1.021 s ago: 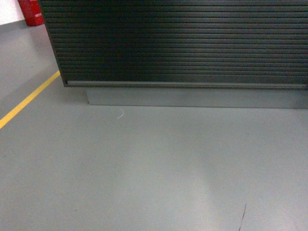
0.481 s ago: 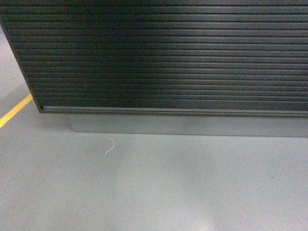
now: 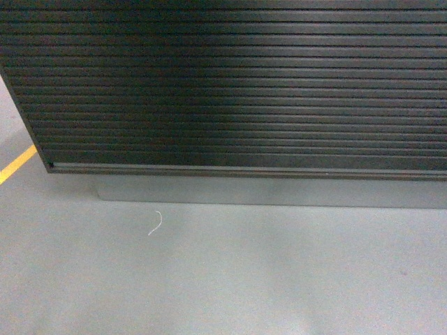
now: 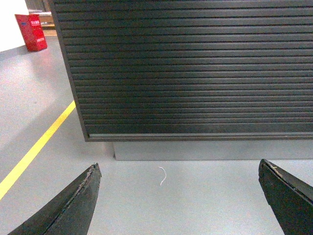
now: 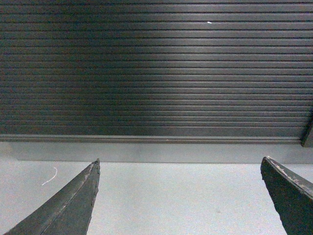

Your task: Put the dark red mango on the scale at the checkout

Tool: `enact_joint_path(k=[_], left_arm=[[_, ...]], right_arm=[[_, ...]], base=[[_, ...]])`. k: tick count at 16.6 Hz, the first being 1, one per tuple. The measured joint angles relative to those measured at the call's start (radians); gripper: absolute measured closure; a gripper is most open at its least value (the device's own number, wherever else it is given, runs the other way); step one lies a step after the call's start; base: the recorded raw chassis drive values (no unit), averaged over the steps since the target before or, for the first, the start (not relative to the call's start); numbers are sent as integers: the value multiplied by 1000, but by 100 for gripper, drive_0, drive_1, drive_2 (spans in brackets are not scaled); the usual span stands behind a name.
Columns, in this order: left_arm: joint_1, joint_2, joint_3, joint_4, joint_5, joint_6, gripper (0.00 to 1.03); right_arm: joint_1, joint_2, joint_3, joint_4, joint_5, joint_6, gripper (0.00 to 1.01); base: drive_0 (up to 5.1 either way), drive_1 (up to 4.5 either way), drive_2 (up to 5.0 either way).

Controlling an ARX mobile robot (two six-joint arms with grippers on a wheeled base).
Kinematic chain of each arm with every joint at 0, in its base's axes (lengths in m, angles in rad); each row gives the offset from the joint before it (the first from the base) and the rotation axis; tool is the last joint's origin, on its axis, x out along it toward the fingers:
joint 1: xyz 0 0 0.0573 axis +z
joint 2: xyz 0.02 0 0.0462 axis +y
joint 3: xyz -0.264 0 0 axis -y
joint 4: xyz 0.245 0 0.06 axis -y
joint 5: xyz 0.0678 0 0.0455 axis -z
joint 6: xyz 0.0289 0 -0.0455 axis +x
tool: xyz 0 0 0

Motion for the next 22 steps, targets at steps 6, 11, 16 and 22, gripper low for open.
enact_joint_path(k=[6, 11, 16, 22], left_arm=[[0, 0, 0, 5, 0, 0, 5], [0, 0, 0, 6, 1, 0, 5], [0, 0, 0, 4, 0, 0, 5], [0, 0, 0, 4, 1, 0, 5]], right_arm=[[0, 0, 0, 3, -1, 0, 3], [0, 0, 0, 4, 1, 0, 3], [0, 0, 0, 2, 0, 0, 3], [0, 0, 0, 5, 0, 0, 3]], base=[[-3, 369, -374], [-2, 367, -372], [-7, 359, -373], [-1, 362, -363]])
